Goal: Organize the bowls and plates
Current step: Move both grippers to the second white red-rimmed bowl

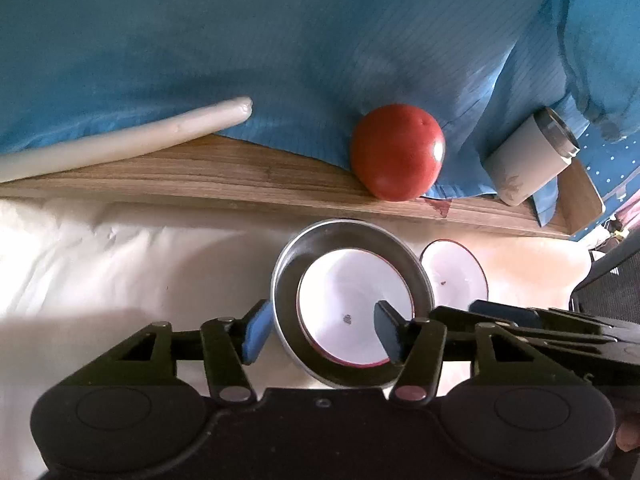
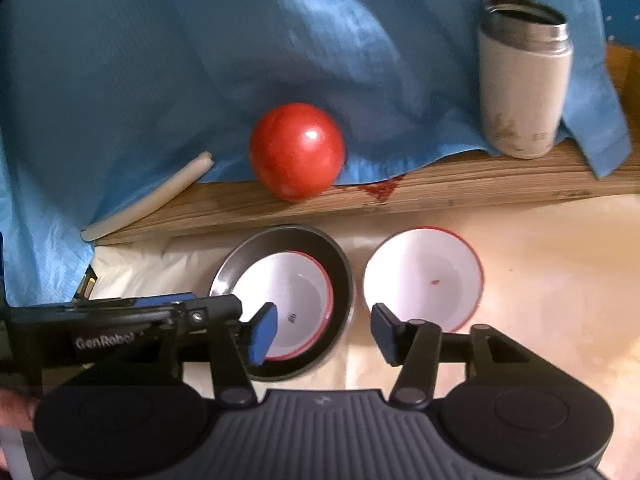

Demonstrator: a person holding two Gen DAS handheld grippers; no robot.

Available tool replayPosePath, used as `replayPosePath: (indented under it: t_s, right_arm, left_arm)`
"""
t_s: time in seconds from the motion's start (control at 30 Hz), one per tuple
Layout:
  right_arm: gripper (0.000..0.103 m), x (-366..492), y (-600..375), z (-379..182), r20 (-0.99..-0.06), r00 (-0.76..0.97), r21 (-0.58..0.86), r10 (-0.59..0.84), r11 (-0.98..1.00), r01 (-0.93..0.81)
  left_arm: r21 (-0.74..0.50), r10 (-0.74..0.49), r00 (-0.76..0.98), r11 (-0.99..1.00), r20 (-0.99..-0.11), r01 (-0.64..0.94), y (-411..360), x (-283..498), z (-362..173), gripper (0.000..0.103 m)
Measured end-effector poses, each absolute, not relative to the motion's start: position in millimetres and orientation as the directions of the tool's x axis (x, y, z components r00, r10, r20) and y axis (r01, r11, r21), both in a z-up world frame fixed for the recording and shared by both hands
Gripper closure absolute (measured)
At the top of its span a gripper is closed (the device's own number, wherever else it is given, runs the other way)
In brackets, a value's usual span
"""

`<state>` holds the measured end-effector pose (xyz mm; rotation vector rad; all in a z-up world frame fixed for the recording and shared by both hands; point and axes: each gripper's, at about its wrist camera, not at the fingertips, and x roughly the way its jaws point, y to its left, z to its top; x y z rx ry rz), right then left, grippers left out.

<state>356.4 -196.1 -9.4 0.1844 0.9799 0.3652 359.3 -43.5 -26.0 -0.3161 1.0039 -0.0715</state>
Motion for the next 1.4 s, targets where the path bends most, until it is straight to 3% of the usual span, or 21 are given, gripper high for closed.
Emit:
replayPosePath:
  t_s: [0.27,0.47,0.77,1.0,1.4]
  right_arm:
    - [0.019,327,-217,-6,-0.765,0.556,0.260,0.325,0.946,-0.195]
    - [0.011,310,-243,-10,-0.771,0.573,0.228,0.278,0.961,-0.159]
    - [0.005,297,-288,-18,-0.795,0.561,0.199,0.232,0.973,-0.119]
    - [0.004,296,-319,-22,-0.810,0.551,0.162,0.201,0.979,-0.120]
    - [0.004,316,-341,-24,-0.802,0.561,0.143,0.205,0.978,-0.153]
  left_arm:
    - [-0.349,-0.242,0.550,0.932,-0.799,-0.098,-51,345,-15,0.023]
    - [-0.383,-0.294,0.526,0.921,-0.798,-0.067,-72,338,-13,0.023]
    - [-0.410,-0.348,0.473,0.912,-0.809,-0.030,-116,337,-24,0.019]
    - [-0.483,-0.406,0.422,0.871,-0.811,-0.089,-149,342,-47,0.016]
    - [-0.511,-0.341,0.494,0.818,-0.800,-0.263,-174,351,-65,0.016]
